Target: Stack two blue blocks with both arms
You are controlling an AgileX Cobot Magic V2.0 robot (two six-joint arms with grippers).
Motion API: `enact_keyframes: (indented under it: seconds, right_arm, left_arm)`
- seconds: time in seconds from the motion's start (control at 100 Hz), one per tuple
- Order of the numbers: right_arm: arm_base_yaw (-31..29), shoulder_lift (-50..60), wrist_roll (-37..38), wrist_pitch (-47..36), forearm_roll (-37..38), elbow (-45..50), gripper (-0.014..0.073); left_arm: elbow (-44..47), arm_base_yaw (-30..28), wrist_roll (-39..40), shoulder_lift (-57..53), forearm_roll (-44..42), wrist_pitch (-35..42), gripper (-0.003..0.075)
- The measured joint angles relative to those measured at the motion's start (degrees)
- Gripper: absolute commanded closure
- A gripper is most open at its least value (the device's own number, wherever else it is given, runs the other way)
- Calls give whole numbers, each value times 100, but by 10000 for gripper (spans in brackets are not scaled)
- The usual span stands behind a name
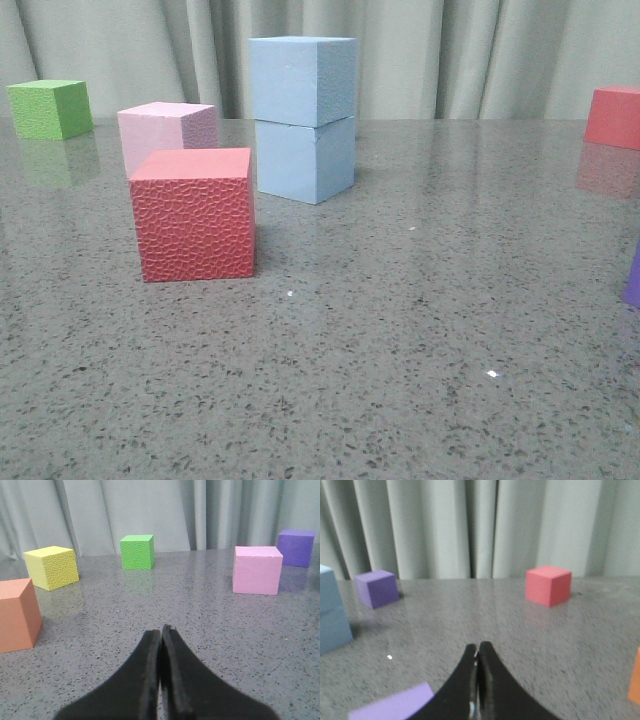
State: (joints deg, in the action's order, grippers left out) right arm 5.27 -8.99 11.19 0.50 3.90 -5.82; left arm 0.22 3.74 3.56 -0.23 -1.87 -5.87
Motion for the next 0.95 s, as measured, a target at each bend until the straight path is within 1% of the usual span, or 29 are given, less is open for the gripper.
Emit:
enact_keyframes:
  seconds: [0.18, 0.31, 0.46, 0.95]
  right_arm:
    - [-147, 498, -15, -50, -10, 575, 662]
    - [-183, 917, -29, 44, -20, 724, 662]
    - [-218, 946, -28, 158, -32, 736, 662]
    - [-232, 946, -28, 160, -32, 736, 662]
  left_arm:
    - [0, 0, -10, 0, 0, 0, 739]
    - [0, 0, -10, 0, 0, -10, 739]
    - [0, 0, -10, 0, 0, -10, 739]
    - [0, 0, -10, 0, 0, -10, 739]
